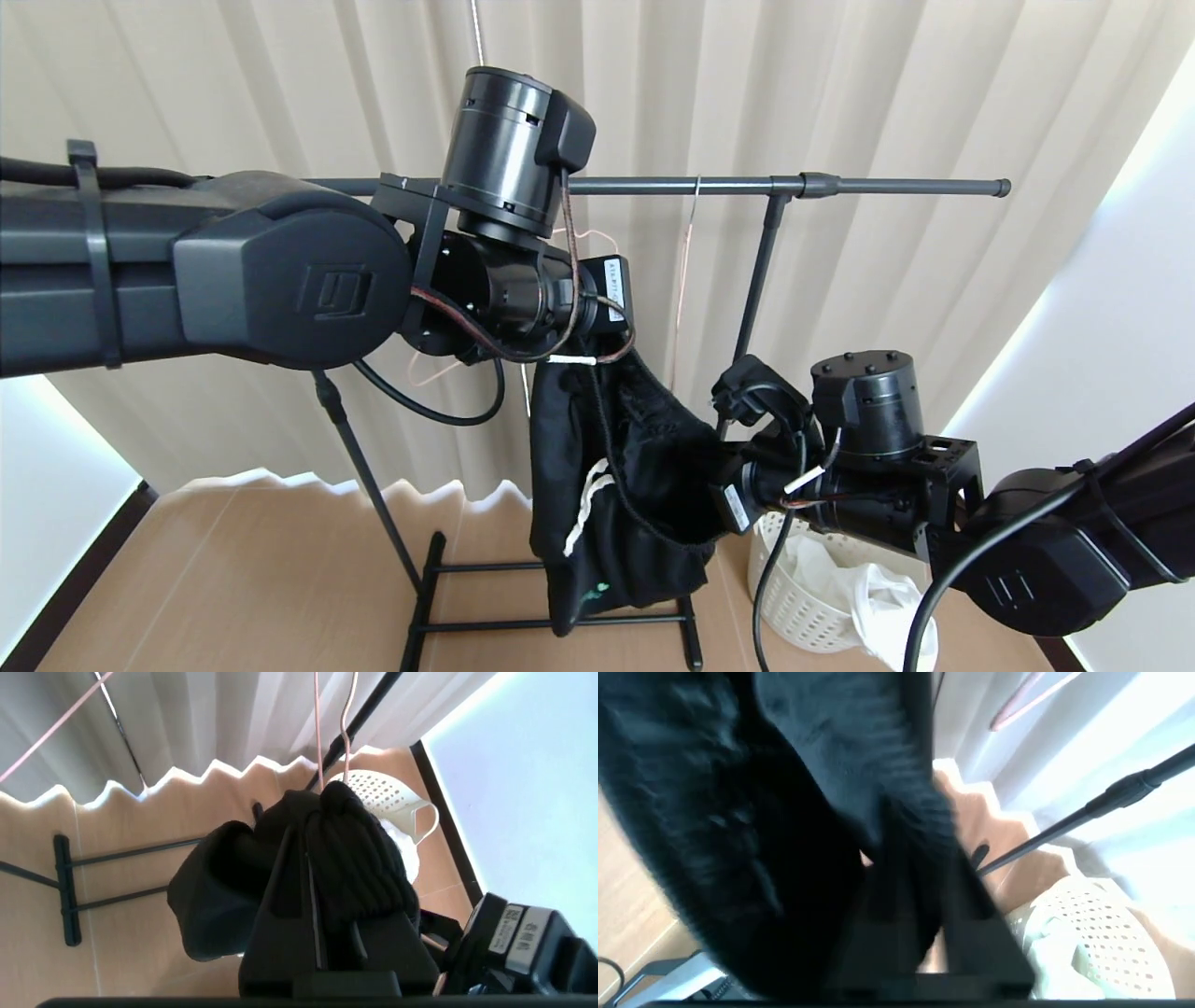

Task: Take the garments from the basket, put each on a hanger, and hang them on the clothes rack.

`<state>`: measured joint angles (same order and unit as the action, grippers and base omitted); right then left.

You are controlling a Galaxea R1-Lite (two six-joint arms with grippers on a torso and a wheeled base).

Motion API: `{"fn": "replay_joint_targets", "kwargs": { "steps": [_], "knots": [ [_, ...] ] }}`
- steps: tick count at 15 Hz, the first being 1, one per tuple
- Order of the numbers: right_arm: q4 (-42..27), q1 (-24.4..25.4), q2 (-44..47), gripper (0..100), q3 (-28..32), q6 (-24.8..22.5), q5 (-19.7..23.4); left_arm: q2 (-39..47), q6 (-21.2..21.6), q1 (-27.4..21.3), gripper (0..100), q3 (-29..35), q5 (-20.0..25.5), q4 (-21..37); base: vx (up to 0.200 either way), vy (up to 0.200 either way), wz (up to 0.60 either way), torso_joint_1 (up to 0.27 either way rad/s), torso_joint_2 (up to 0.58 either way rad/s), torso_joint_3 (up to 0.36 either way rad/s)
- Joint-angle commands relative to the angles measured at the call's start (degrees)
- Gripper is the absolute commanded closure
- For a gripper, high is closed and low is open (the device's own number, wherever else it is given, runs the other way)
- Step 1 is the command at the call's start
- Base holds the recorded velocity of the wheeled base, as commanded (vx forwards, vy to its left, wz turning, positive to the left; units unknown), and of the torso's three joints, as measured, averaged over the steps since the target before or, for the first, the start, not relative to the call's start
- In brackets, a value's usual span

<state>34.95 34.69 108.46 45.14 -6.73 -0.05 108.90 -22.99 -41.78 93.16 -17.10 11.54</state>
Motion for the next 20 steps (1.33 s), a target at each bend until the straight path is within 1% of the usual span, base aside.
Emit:
{"fn": "replay_joint_targets", "kwargs": {
  "steps": [1,2,3,5,7,9,11,12,14,15,16,18,19,20],
  "knots": [
    [0.0,-0.1,-0.3,100,0.4,0.1,-0.1,-0.2,0.0,0.0,100,0.0,0.1,1.2,0.0,0.0,0.0,0.0,0.0,0.0],
    [0.0,-0.1,-0.3,100,0.4,0.1,-0.1,-0.2,0.0,0.0,100,0.0,0.1,1.2,0.0,0.0,0.0,0.0,0.0,0.0],
    [0.0,-1.6,-1.8,100,1.2,0.1,-0.3,-0.3,0.1,0.2,100,-0.5,0.1,4.2,0.0,0.0,0.0,0.0,0.0,0.0],
    [-0.1,-4.2,-3.3,100,2.7,0.4,-0.3,-1.1,0.9,1.9,100,-3.2,0.1,5.9,0.0,0.0,0.0,0.0,0.0,0.0],
    [-0.1,-6.5,-3.9,100,5.0,2.9,-0.6,-2.7,2.4,3.5,100,-7.6,0.3,5.8,0.0,0.0,0.0,0.0,0.0,0.0],
    [-0.7,-7.2,-4.3,100,6.3,4.7,-1.0,-4.7,4.8,4.6,100,-11.7,0.8,5.4,0.0,0.0,0.0,0.0,0.0,0.0],
    [-0.7,-7.2,-4.6,100,6.1,4.7,-1.0,-5.5,6.0,4.7,100,-14.1,0.8,4.5,0.0,0.0,0.0,0.0,0.0,0.0],
    [-0.7,-7.0,-4.6,100,6.0,4.7,-1.0,-6.0,6.6,4.7,0,-15.2,0.9,3.8,0.0,0.0,0.0,0.0,0.0,0.0],
    [-0.7,-6.7,-4.7,100,5.7,4.7,-1.0,-6.8,8.7,4.8,0,-18.0,0.9,1.0,0.0,0.0,0.0,0.0,0.0,0.0],
    [-0.7,-6.7,-4.7,100,5.8,4.7,-1.0,-7.6,9.1,4.8,0,-19.1,1.8,-0.3,0.0,0.0,0.0,0.0,0.0,0.0],
    [-0.7,-6.7,-4.7,100,5.8,4.7,-1.0,-9.5,10.5,5.5,0,-21.4,5.2,-1.9,0.0,0.0,0.0,0.0,0.0,0.0],
    [-0.7,-6.7,-4.7,100,5.7,4.7,-1.2,-12.0,15.3,9.5,0,-24.0,10.3,-2.1,0.0,0.0,0.0,0.0,0.0,0.0],
    [-0.7,-6.7,-4.9,100,5.5,4.6,-1.4,-12.0,16.3,11.6,0,-23.9,11.0,-2.1,0.0,0.0,0.0,0.0,0.0,0.0],
    [-0.8,-6.7,-6.8,100,3.8,4.2,-1.4,-11.6,17.9,14.4,0,-23.6,11.1,-2.7,0.0,0.0,0.0,0.0,0.0,0.0]
  ]
}}
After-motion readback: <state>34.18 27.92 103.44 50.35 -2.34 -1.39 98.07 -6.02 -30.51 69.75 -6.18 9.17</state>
